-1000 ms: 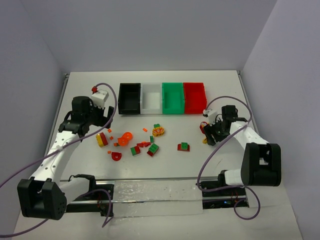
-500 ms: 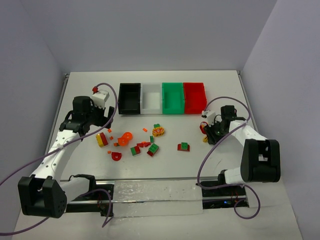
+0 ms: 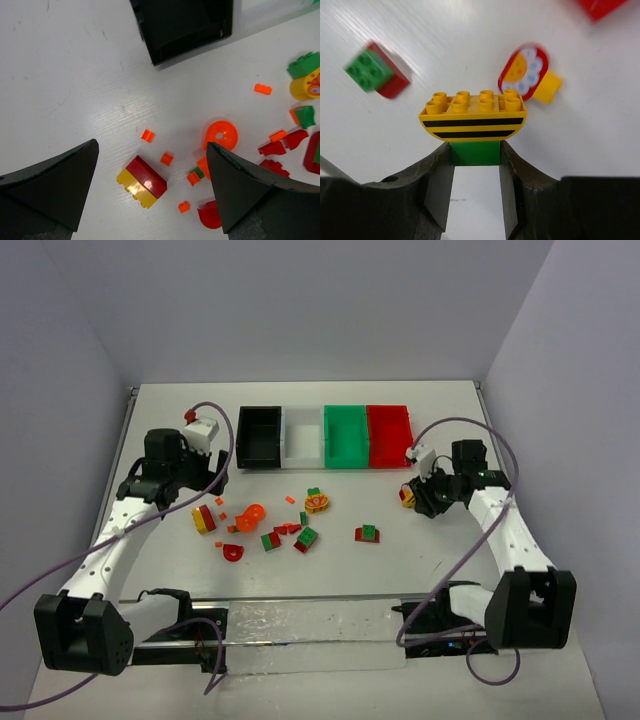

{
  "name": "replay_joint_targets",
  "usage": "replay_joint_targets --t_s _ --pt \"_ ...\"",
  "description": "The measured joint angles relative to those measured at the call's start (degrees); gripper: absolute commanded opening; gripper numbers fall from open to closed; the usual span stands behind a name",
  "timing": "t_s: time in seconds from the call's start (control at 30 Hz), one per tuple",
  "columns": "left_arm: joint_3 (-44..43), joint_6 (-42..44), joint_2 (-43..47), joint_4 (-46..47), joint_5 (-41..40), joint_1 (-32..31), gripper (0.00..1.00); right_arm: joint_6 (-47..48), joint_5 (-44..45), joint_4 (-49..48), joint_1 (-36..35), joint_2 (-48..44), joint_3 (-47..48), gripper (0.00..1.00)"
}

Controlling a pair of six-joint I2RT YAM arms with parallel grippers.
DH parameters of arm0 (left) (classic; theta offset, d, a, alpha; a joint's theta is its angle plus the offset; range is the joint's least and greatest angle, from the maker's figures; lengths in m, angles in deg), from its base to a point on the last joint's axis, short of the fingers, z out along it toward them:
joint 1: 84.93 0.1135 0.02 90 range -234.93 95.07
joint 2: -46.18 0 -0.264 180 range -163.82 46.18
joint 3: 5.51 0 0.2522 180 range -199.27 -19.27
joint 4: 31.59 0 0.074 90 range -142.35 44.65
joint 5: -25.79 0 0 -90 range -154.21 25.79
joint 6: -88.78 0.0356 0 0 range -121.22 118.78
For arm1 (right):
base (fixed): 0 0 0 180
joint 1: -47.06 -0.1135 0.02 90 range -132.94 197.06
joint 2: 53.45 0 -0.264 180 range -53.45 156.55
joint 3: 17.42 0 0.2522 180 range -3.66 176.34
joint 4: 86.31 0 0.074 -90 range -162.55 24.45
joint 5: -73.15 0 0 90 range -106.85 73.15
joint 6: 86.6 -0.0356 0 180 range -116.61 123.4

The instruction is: Sort the legos into containers by color

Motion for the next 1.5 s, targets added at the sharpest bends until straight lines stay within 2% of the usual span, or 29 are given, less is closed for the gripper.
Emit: replay_joint_targets --t_s 0.13,0.23,0.4,0.57,0.77,1.03,1.5 --pt "-4.43 -2.24 -0.51 -2.02 5.59 -0.03 0.98 -2.21 -0.99 0.82 -5.84 -5.12 6.09 0.17" --pt "-8.90 -5.66 -2.41 -3.29 13.86 -0.62 0.96 -5.97 -1.39 0.38 -14.62 -6.46 9.63 0.16" --pt "-13.76 -13.05 -6.13 -3.30 27.41 -2.53 0.93 -11.36 -0.21 -0.99 -27.22 -5.59 14.16 0.15" --pt "-14.25 -19.50 -8.17 -3.21 35.06 -5.61 0.93 -13.38 0.95 -1.20 -32.95 -1.12 19.19 0.15" --pt "-14.25 -25.43 -9.82 -1.55 39.90 -10.58 0.94 -13.63 2.89 -0.95 -39.13 2.85 22.81 0.14" --pt "-14.23 -30.90 -13.76 0.85 44.16 -11.84 0.94 -13.43 5.75 -0.72 -46.45 5.93 24.94 0.10" --pt "-13.80 -34.13 -15.27 4.89 46.97 -15.81 0.94 -13.44 7.81 -0.49 -49.63 9.86 28.74 0.10"
